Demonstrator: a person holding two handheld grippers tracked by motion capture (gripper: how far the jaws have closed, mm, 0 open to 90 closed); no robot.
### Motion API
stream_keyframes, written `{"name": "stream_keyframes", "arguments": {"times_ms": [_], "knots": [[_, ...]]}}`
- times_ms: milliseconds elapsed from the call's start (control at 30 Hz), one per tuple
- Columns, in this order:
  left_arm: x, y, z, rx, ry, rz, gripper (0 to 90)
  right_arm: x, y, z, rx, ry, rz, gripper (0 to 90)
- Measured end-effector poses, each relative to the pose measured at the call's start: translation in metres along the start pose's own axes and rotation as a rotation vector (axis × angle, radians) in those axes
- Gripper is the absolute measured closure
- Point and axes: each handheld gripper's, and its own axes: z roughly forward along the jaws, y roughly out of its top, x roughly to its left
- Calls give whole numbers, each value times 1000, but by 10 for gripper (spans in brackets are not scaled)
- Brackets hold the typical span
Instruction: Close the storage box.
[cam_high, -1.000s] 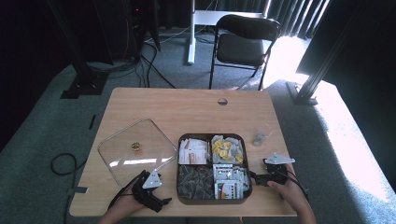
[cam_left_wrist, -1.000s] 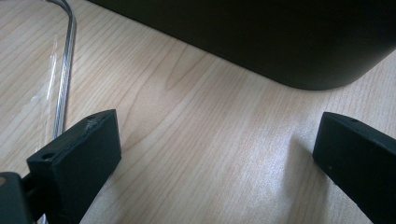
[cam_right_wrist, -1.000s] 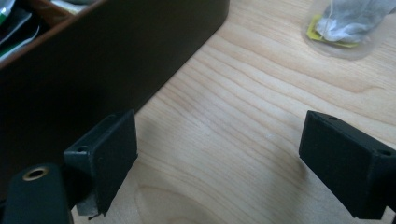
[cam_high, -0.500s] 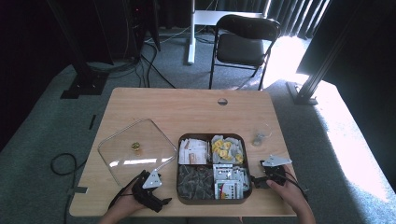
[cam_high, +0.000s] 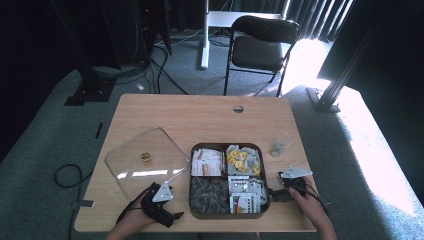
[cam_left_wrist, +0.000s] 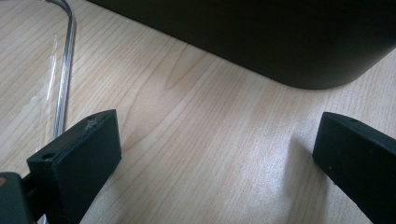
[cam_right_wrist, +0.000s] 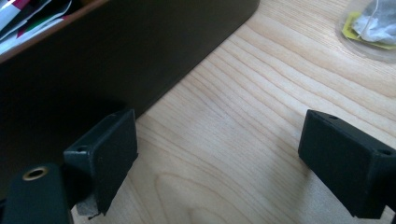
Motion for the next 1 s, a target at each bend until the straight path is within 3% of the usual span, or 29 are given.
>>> {"name": "stream_keyframes", "arguments": {"times_ms": [233, 400, 867, 1000], "knots": [[1, 2, -1, 17, 18, -25, 13, 0, 0, 0, 0, 0, 0, 112], [5, 3, -6, -3, 28, -58, 13, 0, 0, 0, 0, 0, 0, 112], [20, 6, -21, -33, 138, -129, 14, 0, 0, 0, 0, 0, 0, 112], [24, 6, -25, -46, 205, -141, 14, 0, 0, 0, 0, -1, 0, 112]]}}
